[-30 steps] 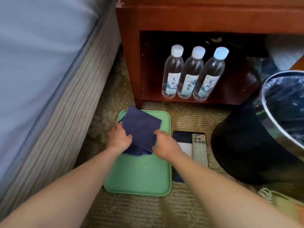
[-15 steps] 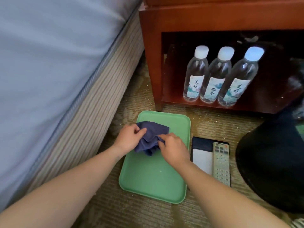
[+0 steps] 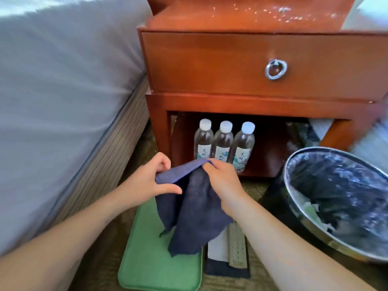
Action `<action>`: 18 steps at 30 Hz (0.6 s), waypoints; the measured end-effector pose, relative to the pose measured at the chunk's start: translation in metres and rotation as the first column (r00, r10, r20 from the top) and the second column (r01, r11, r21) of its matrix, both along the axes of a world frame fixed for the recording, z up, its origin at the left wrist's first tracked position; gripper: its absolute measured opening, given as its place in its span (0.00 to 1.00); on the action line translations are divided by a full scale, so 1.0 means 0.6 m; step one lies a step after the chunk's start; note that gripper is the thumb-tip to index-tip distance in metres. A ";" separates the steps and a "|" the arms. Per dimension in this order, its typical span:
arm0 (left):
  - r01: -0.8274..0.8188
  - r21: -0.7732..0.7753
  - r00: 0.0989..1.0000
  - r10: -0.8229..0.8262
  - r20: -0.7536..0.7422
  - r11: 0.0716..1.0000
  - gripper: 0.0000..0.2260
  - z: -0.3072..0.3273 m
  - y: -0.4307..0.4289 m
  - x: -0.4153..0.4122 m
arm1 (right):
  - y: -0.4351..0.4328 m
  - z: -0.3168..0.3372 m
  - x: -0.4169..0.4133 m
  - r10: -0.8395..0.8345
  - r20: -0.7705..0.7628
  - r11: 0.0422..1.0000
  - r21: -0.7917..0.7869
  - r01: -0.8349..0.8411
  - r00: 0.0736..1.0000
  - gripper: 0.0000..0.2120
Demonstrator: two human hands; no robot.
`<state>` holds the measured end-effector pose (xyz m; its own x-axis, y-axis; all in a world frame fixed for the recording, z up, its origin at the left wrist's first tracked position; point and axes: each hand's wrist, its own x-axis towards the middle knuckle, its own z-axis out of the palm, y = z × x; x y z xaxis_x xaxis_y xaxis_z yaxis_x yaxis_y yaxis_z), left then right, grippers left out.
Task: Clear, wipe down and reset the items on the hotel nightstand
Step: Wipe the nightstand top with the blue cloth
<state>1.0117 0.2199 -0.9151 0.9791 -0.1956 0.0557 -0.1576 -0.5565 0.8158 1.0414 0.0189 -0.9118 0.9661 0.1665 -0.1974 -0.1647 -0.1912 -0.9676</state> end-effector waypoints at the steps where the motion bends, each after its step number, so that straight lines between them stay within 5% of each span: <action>1: 0.058 0.040 0.998 -0.058 -0.003 0.997 0.24 0.025 -0.001 0.004 | -0.011 0.020 0.002 0.021 0.024 1.000 -0.017 -0.021 0.999 0.13; 6: 0.117 -0.033 0.972 -0.108 0.207 0.993 0.06 0.157 0.002 0.033 | -0.078 0.121 0.011 0.342 0.266 0.903 -0.360 -0.236 0.901 0.13; 9: 0.156 -0.058 0.962 -0.139 0.234 0.986 0.09 0.236 -0.004 0.056 | -0.113 0.144 0.013 0.506 0.139 0.754 -0.552 -0.357 0.851 0.20; 12: 0.148 -0.082 0.946 -0.117 0.302 0.985 0.11 0.302 -0.005 0.075 | -0.132 0.143 0.016 0.506 -0.054 0.626 -0.663 -0.410 0.861 0.16; 14: 0.104 -0.248 0.942 -0.016 0.334 0.963 0.09 0.343 -0.001 0.083 | -0.149 0.164 0.025 0.491 -0.020 0.716 -0.560 -0.416 0.871 0.10; 18: -0.010 -0.435 0.923 0.176 0.343 0.901 0.10 0.402 0.022 0.099 | -0.185 0.263 0.049 0.339 0.221 0.919 -0.285 -0.272 0.914 0.17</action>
<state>1.0712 0.2329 -0.6738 0.8840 0.0182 0.4670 -0.4540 -0.2045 0.8672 1.0707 -0.0920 -0.7540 0.8972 0.4412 -0.0180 0.1914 -0.4254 -0.8845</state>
